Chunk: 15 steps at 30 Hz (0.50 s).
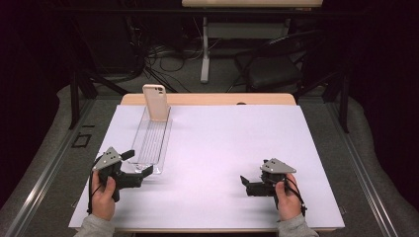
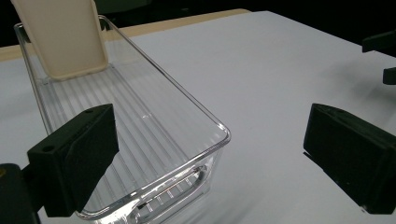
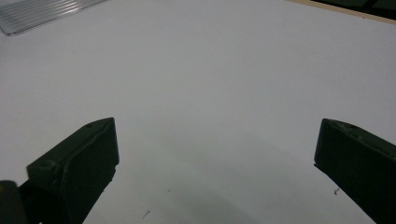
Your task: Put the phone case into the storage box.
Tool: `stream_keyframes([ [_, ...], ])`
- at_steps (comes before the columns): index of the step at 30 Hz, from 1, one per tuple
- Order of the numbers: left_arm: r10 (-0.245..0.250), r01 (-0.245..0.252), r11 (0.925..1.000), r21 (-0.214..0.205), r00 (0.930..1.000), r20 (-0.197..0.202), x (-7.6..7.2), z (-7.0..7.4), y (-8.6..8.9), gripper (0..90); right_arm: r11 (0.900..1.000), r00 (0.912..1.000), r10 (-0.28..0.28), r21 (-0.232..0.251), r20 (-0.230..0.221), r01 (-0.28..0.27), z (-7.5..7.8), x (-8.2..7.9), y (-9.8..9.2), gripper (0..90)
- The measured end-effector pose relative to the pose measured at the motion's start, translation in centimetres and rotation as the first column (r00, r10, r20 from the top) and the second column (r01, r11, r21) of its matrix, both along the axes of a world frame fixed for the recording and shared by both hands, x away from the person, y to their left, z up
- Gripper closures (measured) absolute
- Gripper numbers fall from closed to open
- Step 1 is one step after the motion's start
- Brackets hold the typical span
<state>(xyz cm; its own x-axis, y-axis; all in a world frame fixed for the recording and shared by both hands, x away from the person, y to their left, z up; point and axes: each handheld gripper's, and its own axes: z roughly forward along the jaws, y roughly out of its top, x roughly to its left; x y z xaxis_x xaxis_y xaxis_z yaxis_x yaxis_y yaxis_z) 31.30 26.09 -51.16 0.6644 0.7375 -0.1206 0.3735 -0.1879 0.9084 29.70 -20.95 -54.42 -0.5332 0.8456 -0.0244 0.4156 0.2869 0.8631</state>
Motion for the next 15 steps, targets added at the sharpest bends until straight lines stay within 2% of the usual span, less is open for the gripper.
stream_keyframes([
  [15, 0.011, -0.011, 0.9999, -0.007, 0.9999, -0.011, 0.21, -0.18, 0.32, 3.1, 1.0, 1.0, 0.003, -0.007, -0.007, -0.003, -0.13, 0.0, 0.04, 0.0],
])
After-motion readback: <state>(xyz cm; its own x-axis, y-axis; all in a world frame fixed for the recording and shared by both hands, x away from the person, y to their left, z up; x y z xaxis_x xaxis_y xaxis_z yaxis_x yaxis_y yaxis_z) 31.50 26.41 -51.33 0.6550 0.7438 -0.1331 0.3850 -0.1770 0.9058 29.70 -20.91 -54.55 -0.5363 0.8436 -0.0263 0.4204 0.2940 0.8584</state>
